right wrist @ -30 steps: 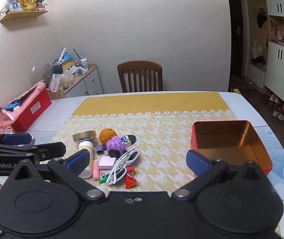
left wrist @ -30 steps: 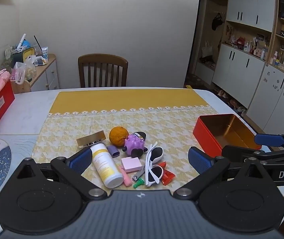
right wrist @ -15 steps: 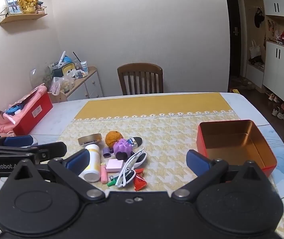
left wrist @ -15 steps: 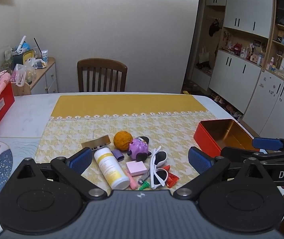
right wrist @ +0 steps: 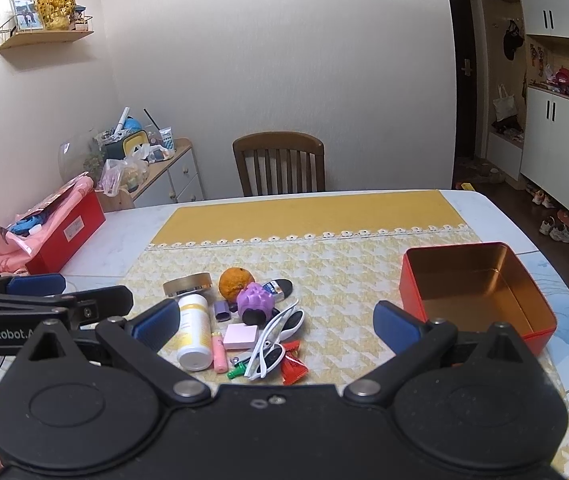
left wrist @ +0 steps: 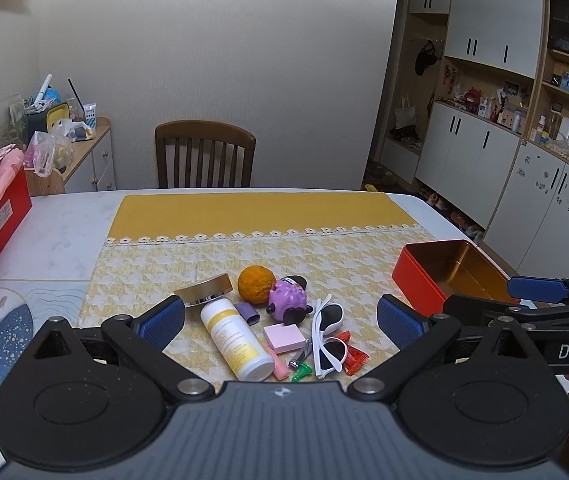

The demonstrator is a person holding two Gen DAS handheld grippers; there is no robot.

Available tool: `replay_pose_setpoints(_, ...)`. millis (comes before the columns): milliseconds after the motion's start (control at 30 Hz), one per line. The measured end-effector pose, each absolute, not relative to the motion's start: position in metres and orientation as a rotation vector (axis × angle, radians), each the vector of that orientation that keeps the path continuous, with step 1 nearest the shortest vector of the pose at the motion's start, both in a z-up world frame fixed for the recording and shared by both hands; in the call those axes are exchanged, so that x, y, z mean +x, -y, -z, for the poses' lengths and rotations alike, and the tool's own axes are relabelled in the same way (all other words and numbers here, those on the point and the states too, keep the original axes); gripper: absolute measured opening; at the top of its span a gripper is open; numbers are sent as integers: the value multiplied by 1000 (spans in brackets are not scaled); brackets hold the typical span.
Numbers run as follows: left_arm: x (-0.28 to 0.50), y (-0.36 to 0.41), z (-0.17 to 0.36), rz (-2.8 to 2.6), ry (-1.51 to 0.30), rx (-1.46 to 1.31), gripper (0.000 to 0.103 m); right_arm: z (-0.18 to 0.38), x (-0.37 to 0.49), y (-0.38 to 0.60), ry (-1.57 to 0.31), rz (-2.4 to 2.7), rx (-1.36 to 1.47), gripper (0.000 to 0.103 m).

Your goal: Organize rigid objects

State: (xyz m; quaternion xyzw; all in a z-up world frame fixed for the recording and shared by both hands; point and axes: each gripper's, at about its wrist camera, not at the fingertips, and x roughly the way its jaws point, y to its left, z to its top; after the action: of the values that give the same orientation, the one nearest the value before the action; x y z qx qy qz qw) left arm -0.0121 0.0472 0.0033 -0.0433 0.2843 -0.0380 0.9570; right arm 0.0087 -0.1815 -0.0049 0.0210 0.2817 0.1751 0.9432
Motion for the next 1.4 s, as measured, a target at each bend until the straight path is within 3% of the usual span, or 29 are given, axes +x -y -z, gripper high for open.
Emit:
replay_pose_setpoints(1033,-7,-71,4,97,-601,-148,103,6,3,160,-561,-374,18,103)
replay_pose_setpoints(1400,23,-73,31,64,-682,-107,103,35,22,150,-645,-426,-83,103)
